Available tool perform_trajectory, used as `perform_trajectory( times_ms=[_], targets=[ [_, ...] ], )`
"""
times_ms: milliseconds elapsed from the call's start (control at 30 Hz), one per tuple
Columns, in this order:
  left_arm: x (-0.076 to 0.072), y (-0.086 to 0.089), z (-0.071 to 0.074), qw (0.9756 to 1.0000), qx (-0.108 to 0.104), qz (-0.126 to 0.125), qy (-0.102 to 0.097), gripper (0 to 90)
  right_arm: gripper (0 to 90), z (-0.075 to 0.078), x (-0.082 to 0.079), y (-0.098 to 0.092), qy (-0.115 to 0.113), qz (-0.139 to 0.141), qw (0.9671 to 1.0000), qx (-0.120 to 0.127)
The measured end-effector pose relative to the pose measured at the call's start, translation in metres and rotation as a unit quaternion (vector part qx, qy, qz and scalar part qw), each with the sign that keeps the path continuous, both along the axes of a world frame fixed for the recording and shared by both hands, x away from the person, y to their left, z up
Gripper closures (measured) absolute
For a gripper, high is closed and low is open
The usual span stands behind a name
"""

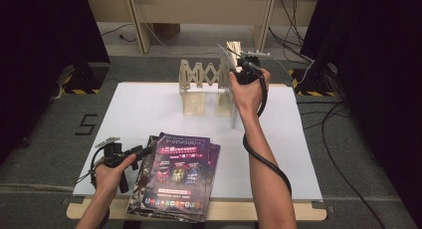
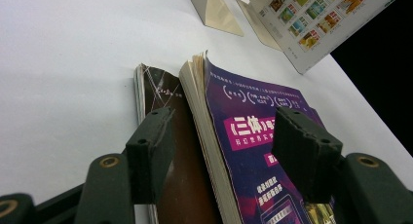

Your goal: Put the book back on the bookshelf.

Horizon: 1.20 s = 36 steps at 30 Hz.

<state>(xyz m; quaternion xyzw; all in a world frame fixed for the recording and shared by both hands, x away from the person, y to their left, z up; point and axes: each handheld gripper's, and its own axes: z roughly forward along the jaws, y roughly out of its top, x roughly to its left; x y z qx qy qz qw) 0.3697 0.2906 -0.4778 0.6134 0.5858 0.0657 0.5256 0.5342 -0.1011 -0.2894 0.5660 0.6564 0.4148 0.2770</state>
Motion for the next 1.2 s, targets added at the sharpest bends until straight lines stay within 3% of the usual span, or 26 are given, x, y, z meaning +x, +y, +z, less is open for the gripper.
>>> perform_trajectory(
  times_ms=[167, 267, 433, 567, 1200],
  targets=[
    [0.000, 0.000, 0.000, 1.0000, 0.002, 0.002, 0.000, 39.5, 59.6, 0.008, -0.012, -0.008, -0.011, 0.008, 0.9998, 0.014],
    [0.000, -0.001, 0.001, 1.0000, -0.001, 0.001, -0.002, 39.5, 59.7, 0.008, -0.017, -0.009, -0.012, 0.011, 0.9998, 0.009],
    [-0.001, 0.001, 0.001, 1.0000, -0.003, 0.005, -0.004, 39.5, 59.2, 0.009, -0.028, -0.015, -0.021, 0.023, 0.9991, 0.030],
    [0.000, 0.002, 0.001, 1.0000, -0.002, 0.006, -0.004, 39.5, 59.0, 0.008, -0.036, -0.018, -0.024, 0.027, 0.9988, 0.032],
    [0.003, -0.004, 0.006, 0.9999, 0.005, -0.006, -0.011, 40.4, 61.0, -0.006, -0.077, -0.035, -0.030, 0.040, 0.9987, 0.013]
  ],
)
